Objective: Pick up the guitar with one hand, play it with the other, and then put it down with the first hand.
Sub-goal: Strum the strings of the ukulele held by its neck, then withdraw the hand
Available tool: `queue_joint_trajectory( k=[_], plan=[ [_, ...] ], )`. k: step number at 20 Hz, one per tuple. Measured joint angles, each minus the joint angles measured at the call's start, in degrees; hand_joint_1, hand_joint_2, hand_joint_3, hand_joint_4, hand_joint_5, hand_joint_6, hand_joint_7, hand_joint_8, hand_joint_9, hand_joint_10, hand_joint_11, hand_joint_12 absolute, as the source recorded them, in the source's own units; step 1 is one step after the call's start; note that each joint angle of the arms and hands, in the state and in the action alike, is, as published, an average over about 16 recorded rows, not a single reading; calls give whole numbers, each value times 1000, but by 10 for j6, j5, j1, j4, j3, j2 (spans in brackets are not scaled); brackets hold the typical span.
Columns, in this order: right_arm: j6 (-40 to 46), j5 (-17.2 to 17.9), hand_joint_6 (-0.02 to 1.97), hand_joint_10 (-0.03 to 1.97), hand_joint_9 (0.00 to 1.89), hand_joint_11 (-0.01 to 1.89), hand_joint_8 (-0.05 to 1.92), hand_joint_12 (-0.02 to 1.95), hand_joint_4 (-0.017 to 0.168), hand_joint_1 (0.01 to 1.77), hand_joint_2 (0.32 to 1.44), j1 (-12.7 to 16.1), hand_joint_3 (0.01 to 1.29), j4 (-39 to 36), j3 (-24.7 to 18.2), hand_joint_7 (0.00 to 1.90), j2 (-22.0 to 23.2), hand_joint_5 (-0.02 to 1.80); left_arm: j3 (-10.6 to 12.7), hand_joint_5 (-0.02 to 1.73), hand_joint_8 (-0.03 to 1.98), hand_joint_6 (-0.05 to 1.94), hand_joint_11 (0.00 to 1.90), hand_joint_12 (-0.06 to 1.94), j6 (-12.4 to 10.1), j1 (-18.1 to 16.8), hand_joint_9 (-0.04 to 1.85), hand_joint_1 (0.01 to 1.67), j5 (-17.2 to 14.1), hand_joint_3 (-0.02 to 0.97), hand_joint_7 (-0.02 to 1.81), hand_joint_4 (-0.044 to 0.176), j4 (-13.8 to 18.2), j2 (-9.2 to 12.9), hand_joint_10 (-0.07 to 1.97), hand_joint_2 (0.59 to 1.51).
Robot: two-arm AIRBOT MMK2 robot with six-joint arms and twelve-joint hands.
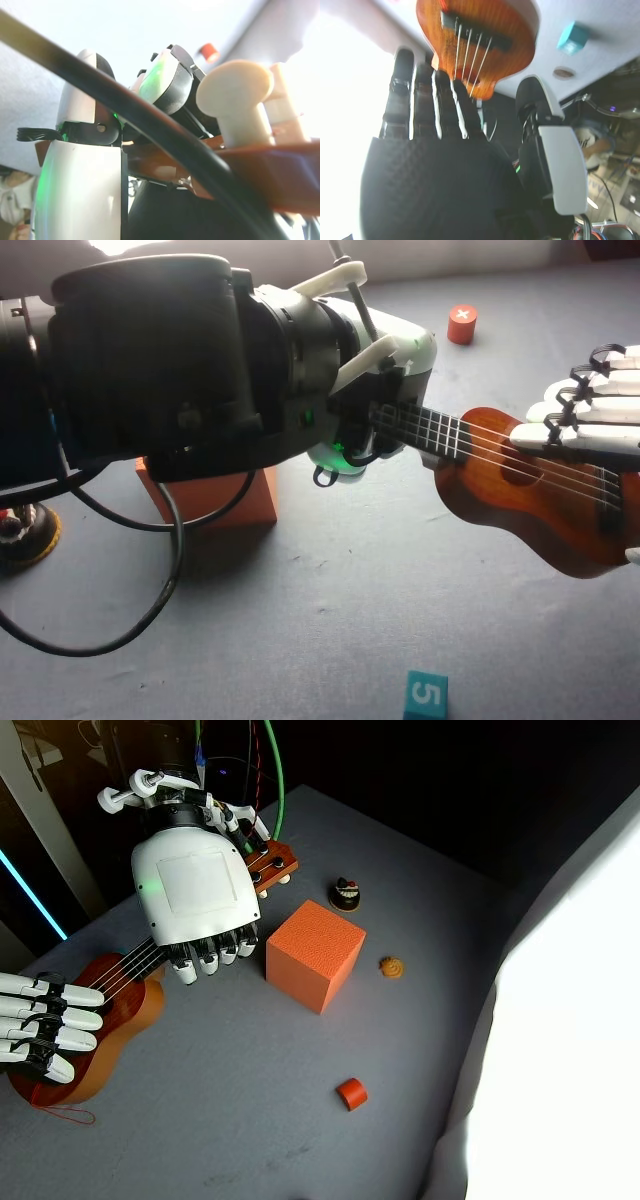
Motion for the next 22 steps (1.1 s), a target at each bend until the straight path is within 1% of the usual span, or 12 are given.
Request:
queue_joint_trajectory(
  k=[4,11,18,22],
  plan=[
    [-2,5,6,194,40,20,12,835,-6,409,1312,-4,16,-6,-7,85,4,64,0,1214,1981,1869,1386,1899,2,0,1368,1490,1,-15,1283,-6,0,0,1907,1079],
    [-3,25,9,188,54,19,11,863,-9,436,1311,-6,16,-20,-16,110,12,118,0,1216,1981,1843,1388,1899,5,0,1370,1488,1,-14,1283,-5,-1,0,1907,1080],
    [-4,43,69,188,64,19,11,880,-4,458,1310,7,16,-30,-21,134,19,158,1,1215,1981,1846,1390,1899,6,0,1367,1485,1,-14,1277,-4,0,0,1906,1080],
    [-38,45,103,194,64,19,11,861,-1,449,1310,18,16,7,-21,135,21,146,1,1219,1981,1857,1390,1899,5,0,1367,1482,1,-14,1273,-4,1,0,1905,1080]
  ],
)
